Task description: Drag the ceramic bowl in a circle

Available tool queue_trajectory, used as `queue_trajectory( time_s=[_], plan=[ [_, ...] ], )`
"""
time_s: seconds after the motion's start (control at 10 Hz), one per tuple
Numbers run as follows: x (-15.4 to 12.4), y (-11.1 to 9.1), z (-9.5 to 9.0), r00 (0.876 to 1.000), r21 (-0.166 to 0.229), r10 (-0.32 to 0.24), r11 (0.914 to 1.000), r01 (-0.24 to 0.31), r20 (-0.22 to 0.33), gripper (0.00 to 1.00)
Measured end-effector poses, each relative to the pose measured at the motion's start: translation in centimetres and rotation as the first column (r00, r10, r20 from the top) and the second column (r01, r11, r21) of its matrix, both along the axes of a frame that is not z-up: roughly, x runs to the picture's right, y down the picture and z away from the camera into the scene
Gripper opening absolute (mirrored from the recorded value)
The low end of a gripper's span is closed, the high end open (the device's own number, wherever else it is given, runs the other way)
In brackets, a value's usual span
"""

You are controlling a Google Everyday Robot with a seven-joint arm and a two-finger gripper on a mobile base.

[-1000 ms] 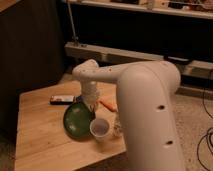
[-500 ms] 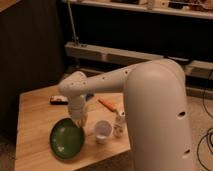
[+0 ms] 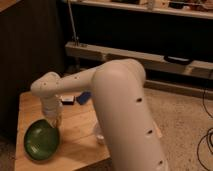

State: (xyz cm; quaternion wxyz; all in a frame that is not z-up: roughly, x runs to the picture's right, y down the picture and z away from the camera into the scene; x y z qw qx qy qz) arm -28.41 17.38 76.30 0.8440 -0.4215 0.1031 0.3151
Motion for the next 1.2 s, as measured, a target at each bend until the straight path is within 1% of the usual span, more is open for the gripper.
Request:
queue_trajectory(
  time_s=[0.1, 0.2, 0.3, 0.4, 0.5, 0.6, 0.8, 0.9, 1.1, 1.2],
  plan=[
    [-2.3, -1.2, 1.8, 1.0, 0.007, 0.0, 1.0, 0.0, -0.001, 0.0],
    [-3.7, -2.3, 3.7, 1.0, 0.01, 0.003, 1.0, -0.003, -0.017, 0.0],
    [-4.3, -3.5, 5.8, 0.999, 0.012, 0.014, 0.9998, -0.013, -0.044, 0.0],
    [-4.3, -4.9, 7.8, 0.997, 0.015, 0.03, 0.9995, -0.029, -0.077, 0.0],
    [-3.7, -6.5, 9.8, 0.992, 0.021, 0.053, 0.9985, -0.051, -0.117, 0.0],
    [-2.9, -7.6, 10.9, 0.987, 0.027, 0.071, 0.9974, -0.067, -0.145, 0.0],
    [-0.7, -8.7, 11.9, 0.976, 0.035, 0.1, 0.9949, -0.095, -0.193, 0.0],
    [1.5, -9.0, 12.0, 0.968, 0.038, 0.114, 0.9934, -0.109, -0.224, 0.0],
    [5.9, -8.4, 11.6, 0.953, 0.037, 0.137, 0.9906, -0.132, -0.271, 0.0],
    [8.6, -7.9, 11.3, 0.943, 0.035, 0.149, 0.9887, -0.146, -0.299, 0.0]
  ],
)
